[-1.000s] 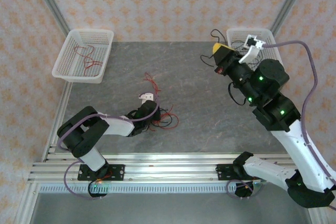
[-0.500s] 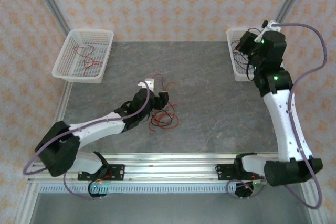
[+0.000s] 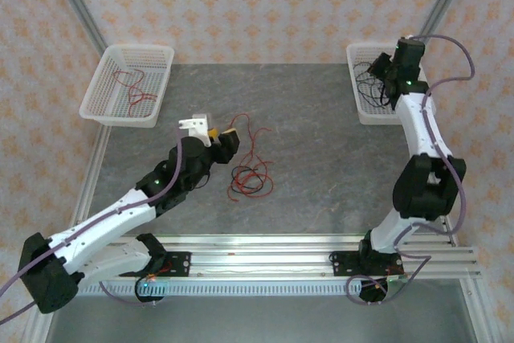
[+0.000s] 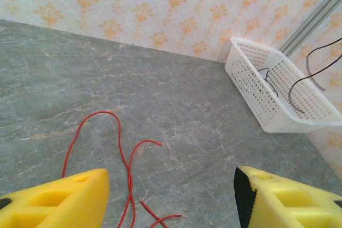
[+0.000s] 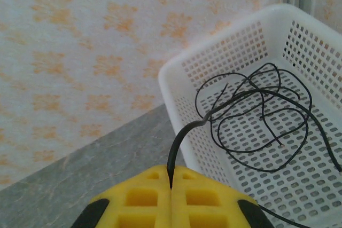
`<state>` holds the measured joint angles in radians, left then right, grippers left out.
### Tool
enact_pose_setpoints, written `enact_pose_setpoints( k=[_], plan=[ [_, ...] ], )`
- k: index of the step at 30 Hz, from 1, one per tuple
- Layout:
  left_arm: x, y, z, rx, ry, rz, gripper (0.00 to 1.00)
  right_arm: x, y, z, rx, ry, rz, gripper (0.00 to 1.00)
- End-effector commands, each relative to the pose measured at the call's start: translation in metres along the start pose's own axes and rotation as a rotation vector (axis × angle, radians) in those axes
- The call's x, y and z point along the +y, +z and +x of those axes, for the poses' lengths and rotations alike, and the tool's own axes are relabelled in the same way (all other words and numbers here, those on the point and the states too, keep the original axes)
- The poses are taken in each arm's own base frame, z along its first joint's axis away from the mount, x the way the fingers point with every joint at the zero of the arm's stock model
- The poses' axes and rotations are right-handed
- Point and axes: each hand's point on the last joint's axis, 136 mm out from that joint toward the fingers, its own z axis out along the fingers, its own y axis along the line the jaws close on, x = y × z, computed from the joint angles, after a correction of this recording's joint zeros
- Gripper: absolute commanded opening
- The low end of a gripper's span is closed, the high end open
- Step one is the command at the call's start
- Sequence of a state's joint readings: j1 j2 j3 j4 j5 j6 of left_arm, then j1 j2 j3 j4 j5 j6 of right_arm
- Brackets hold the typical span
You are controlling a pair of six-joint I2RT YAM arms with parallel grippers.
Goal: Untangle the cables
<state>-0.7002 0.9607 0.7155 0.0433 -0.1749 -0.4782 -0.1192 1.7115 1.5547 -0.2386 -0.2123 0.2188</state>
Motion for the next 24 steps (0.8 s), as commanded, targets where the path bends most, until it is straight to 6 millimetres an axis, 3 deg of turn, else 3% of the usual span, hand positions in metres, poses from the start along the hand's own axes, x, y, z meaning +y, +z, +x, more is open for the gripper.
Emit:
enact_pose_setpoints(
  k=[1,10,16,18,24],
  plan=[
    [0.018,-0.009,0.013,0.032,-0.025,-0.062,0.62,-0.003,0.015,-0.022,-0.059,-0.005,0.019,0.00],
    [0.026,-0.022,0.017,0.041,-0.064,-0.072,0.62,-0.048,0.101,0.025,0.092,0.032,0.160,0.00],
    [0.031,-0.033,0.013,0.029,-0.073,-0.082,0.61,-0.072,0.138,0.048,0.165,0.074,0.223,0.00],
    [0.033,-0.035,0.013,0.035,-0.068,-0.092,0.61,-0.075,0.145,0.055,0.184,0.077,0.229,0.06],
    [0.038,-0.034,0.022,0.082,-0.046,-0.121,0.61,-0.073,0.149,0.059,0.201,0.085,0.215,0.40]
  ],
)
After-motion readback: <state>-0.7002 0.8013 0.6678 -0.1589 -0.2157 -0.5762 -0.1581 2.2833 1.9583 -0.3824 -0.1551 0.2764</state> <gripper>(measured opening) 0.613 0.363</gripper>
